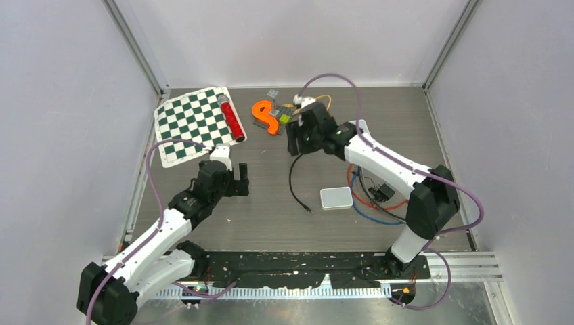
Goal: Pull the plug from the switch port
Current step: Move the switch port to the center of the board.
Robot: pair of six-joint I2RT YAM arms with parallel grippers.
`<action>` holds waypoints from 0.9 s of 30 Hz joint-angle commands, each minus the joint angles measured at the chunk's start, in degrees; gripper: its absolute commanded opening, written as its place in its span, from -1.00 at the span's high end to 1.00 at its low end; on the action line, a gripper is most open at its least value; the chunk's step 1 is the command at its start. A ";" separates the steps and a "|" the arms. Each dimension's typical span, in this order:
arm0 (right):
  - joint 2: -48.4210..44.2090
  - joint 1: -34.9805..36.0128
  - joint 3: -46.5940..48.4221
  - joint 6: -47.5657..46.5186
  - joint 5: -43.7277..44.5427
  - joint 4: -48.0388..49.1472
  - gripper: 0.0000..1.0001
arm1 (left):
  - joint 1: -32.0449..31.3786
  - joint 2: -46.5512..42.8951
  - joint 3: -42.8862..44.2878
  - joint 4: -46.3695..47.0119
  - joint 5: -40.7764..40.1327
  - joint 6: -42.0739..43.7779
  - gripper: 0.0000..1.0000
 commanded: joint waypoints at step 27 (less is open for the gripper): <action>32.17 -24.61 36.26 0.88 -17.27 -0.98 -0.49 | 0.30 2.51 0.51 2.96 4.13 -2.21 -0.99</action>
